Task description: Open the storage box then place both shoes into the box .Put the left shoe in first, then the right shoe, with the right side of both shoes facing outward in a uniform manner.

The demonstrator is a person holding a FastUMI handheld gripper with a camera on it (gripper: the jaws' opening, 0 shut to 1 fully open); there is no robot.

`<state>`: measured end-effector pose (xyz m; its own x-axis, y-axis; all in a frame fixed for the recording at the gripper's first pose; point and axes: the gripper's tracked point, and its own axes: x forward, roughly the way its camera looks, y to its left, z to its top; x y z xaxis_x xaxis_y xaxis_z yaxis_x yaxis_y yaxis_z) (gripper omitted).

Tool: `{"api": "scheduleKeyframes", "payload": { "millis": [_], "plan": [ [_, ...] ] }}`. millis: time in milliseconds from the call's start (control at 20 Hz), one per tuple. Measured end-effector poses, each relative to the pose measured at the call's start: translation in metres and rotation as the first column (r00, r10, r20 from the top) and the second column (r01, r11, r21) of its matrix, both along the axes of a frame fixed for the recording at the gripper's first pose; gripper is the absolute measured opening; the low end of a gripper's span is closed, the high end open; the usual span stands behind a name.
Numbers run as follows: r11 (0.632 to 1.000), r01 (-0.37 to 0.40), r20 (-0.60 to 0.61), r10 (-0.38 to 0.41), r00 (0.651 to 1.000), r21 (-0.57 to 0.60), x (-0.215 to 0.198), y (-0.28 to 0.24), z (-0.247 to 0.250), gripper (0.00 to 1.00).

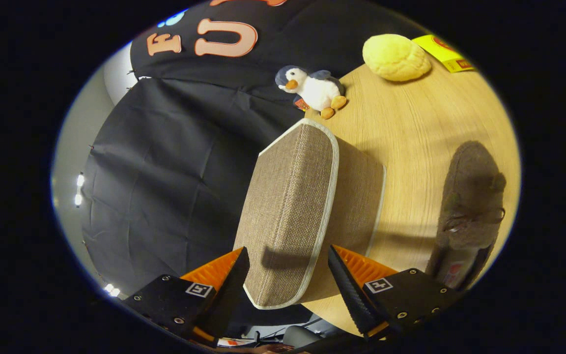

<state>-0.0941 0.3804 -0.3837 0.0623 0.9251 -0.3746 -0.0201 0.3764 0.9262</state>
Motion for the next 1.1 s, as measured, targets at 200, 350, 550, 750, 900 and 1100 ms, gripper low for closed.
{"api": "scheduleKeyframes", "payload": {
  "millis": [200,350,550,750,900,1100],
  "plan": [
    [0.997,0.038,-0.046,-0.035,0.998,0.066,0.001,0.013,0.004,0.95],
    [0.998,0.042,-0.042,-0.040,0.998,0.051,0.000,0.015,-0.001,0.90],
    [0.994,0.077,-0.071,-0.072,0.995,0.071,0.007,0.007,0.009,0.70],
    [0.990,0.117,-0.060,-0.112,0.992,0.077,0.013,-0.006,0.018,0.56],
    [0.984,0.166,-0.051,-0.163,0.985,0.058,0.025,-0.003,0.018,0.30],
    [0.965,0.205,-0.083,-0.194,0.978,0.165,0.033,0.003,0.053,0.24]
  ]
}}
